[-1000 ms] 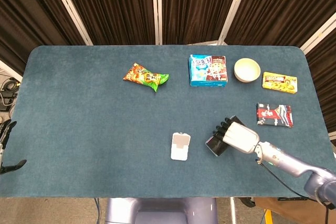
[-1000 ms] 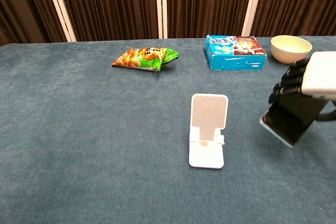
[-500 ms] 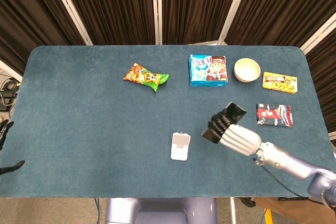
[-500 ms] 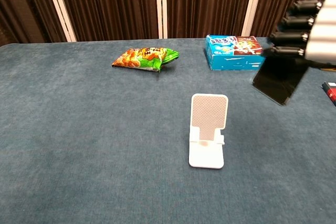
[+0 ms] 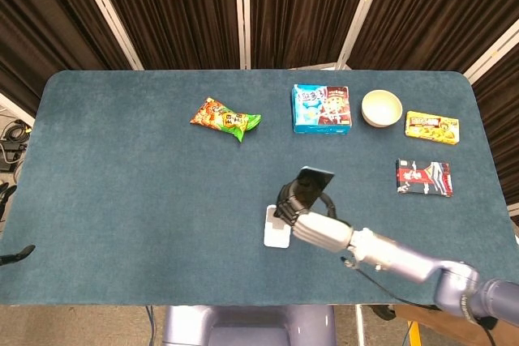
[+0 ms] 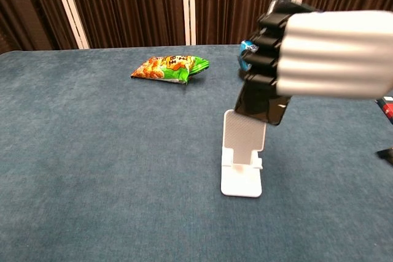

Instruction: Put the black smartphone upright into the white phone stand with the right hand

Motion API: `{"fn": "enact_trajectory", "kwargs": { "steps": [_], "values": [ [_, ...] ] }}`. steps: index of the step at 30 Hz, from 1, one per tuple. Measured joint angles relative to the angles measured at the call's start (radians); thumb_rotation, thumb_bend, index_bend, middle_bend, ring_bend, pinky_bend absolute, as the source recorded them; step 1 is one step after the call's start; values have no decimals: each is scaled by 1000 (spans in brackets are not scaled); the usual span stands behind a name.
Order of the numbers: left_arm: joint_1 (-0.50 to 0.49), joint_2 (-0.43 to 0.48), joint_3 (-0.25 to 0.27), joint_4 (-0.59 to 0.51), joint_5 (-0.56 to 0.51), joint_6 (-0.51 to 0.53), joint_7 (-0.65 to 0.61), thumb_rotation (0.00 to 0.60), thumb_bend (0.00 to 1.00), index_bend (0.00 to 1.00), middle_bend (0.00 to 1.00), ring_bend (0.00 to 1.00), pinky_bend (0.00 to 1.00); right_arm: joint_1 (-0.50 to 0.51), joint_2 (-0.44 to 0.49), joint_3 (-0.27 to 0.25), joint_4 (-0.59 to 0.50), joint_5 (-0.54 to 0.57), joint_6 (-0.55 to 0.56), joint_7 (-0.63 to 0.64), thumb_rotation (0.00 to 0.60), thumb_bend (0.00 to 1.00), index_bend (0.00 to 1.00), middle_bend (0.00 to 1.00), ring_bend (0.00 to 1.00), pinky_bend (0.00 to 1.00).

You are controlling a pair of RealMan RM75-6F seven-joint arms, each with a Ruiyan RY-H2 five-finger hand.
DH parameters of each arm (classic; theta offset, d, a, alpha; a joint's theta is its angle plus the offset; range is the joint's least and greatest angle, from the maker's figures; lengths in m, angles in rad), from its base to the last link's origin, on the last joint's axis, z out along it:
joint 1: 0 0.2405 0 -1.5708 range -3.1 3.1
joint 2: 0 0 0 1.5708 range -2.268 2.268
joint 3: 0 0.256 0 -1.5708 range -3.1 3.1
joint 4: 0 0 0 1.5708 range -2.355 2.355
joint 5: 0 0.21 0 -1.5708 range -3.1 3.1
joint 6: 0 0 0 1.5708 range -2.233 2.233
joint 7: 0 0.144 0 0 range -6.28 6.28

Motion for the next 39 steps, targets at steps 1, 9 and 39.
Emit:
{"fn": "enact_trajectory", "kwargs": {
  "steps": [1, 9, 39],
  "values": [
    [-1, 0, -1, 1, -3, -2, -2, 600, 0, 0, 0, 0, 0, 6, -8, 6, -12, 3, -28, -20, 600, 547, 592, 579, 480, 389],
    [-6, 2, -5, 9, -9, -12, -13, 600, 0, 0, 0, 0, 0, 8, -70, 34, -52, 47, -144, -166, 600, 547, 591, 578, 460, 380],
    [-8, 3, -3, 10, -5, -13, -16, 600, 0, 0, 0, 0, 0, -72, -166, 59, -95, 152, -257, -433, 600, 546, 563, 453, 376, 357]
  ]
}}
